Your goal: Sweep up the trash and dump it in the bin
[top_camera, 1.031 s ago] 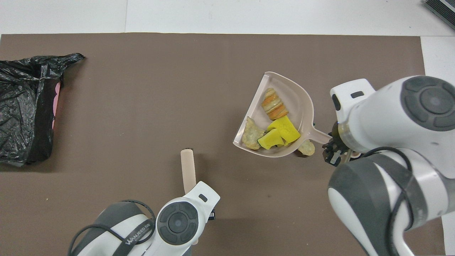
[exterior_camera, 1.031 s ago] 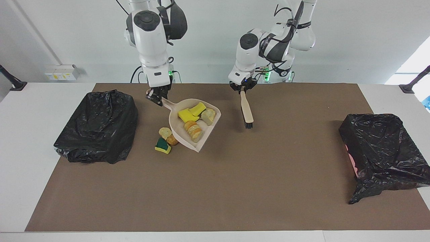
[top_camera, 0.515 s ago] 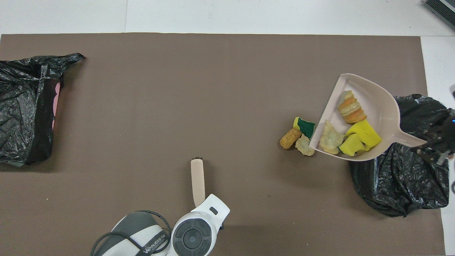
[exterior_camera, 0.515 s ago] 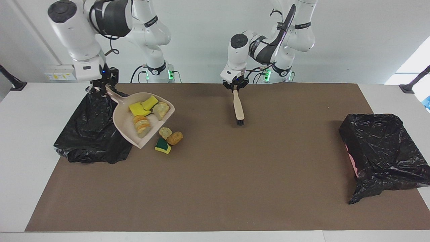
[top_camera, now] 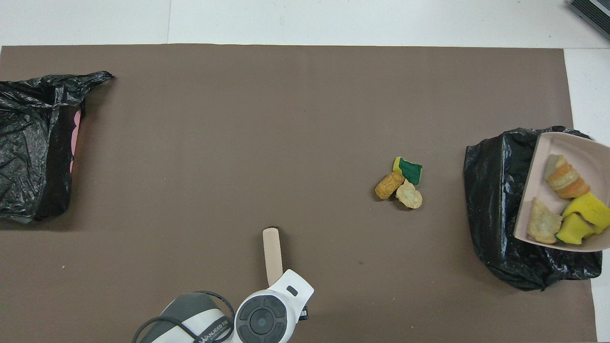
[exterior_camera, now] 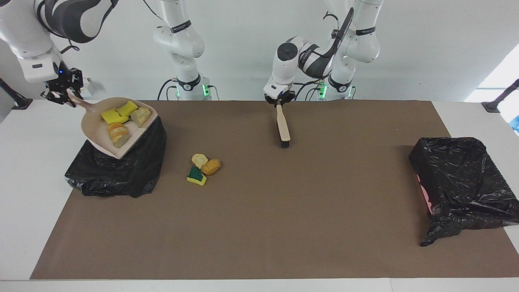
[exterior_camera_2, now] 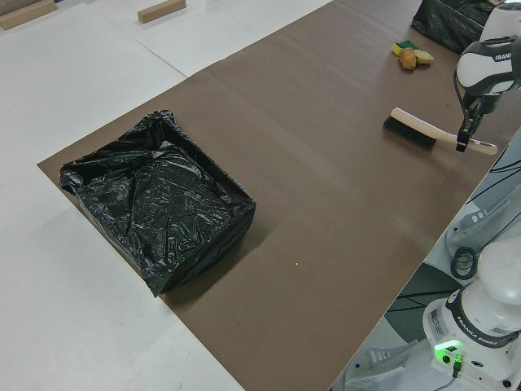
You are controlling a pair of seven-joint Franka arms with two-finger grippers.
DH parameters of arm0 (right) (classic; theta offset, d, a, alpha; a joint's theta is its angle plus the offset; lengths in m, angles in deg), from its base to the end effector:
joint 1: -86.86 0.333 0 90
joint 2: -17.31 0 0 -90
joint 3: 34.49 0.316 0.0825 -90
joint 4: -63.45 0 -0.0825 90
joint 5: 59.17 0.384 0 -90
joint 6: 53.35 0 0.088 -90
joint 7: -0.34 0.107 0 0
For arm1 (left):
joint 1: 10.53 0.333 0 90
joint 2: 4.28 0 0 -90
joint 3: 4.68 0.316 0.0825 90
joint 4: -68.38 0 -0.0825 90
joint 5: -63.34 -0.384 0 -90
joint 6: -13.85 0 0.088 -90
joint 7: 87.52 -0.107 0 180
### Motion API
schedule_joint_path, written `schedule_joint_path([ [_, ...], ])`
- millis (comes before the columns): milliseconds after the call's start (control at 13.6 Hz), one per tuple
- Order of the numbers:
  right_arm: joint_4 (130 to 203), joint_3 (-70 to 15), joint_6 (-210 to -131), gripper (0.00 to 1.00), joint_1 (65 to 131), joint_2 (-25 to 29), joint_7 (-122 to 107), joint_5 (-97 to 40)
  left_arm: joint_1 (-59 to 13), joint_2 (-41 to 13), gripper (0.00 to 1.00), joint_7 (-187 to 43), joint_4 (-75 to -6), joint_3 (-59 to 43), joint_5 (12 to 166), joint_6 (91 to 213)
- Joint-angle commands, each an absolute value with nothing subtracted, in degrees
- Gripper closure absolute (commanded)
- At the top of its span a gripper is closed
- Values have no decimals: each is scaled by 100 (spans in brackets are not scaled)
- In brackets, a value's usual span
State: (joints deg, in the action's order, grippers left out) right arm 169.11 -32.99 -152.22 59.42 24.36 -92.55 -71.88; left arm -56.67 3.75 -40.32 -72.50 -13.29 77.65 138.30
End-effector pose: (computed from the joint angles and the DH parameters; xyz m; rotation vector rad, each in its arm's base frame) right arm 0.4626 -0.2468 0.5765 2.4834 1.7029 -0.2861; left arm 0.2509 -0.3706 0.3380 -3.1178 -0.0438 0.3553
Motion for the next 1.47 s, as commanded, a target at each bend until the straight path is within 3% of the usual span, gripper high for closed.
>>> schedule_joint_path([
  [0,17120,-3211,-15565,100,5909,2601,-9379,-7744,-5720,303,12,-4181,-7208,-1206,7872,13883],
  [74,17190,-3203,-15653,100,5917,2610,-9379,-7945,-5667,276,0,-4173,-7067,-1197,7872,13849],
  [368,17542,-3194,-16250,100,6066,2584,-9318,-8840,-4834,153,0,-4365,-6532,-1189,7820,13620],
  [662,18025,-3185,-16312,100,6611,2812,-9221,-9826,-3674,126,0,-4972,-5925,-1189,7338,13585],
  [957,18166,-3185,-16321,100,6946,2795,-8984,-10328,-2558,82,0,-6094,-5179,-1189,7029,13200],
  [1399,18079,-3141,-16242,100,7174,2768,-8581,-11249,-1230,-471,0,-7932,-3772,-1180,7029,12373],
])
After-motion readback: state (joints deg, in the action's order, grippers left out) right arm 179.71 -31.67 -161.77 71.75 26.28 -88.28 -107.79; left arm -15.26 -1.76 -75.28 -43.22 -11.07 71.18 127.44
